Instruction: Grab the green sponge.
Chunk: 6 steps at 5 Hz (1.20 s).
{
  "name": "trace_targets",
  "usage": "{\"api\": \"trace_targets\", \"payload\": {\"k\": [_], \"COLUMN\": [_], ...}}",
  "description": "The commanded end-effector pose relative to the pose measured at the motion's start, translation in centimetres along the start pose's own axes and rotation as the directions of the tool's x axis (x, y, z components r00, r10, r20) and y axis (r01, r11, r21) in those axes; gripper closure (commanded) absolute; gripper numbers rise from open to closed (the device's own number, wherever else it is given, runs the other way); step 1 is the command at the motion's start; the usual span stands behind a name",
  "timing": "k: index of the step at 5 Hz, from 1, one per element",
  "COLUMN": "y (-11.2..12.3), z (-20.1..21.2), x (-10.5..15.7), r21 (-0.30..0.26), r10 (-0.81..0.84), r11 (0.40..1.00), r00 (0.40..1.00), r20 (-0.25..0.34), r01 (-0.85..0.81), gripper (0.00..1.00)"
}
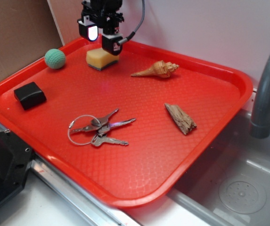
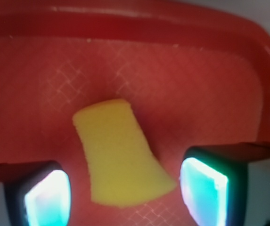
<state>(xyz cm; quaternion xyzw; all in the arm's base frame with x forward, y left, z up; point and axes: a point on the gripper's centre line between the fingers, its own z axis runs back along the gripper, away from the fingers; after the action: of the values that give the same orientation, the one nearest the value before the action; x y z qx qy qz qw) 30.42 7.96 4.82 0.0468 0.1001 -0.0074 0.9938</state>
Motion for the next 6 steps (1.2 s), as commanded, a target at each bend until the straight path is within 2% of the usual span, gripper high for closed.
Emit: {"api": "trace_targets", "payload": {"k": [1, 2, 3, 4, 5, 6], "y": [2.1, 1.9, 2.1, 1.9, 1.7, -0.2], "z": [-1.9, -2.8, -2.6, -1.7, 2.8, 7.6], "x": [0.9, 0.8, 0.8, 0.8, 0.2, -2.8], "r21": [0.111, 0.117, 0.091, 0.086, 0.025, 0.022], "r10": [0.028, 0.029, 0.042, 0.013, -0.029, 0.178], "r11": [0.993, 0.993, 0.995, 0.996, 0.999, 0.983], "r00": [0.999, 0.999, 0.999, 1.0, 0.999, 0.979], "r20": [0.015, -0.018, -0.012, -0.009, 0.018, 0.098], "r01": [-0.029, -0.027, -0.04, -0.012, 0.029, -0.181], "gripper": [0.0, 0.45, 1.0, 1.0, 1.0, 1.0]}}
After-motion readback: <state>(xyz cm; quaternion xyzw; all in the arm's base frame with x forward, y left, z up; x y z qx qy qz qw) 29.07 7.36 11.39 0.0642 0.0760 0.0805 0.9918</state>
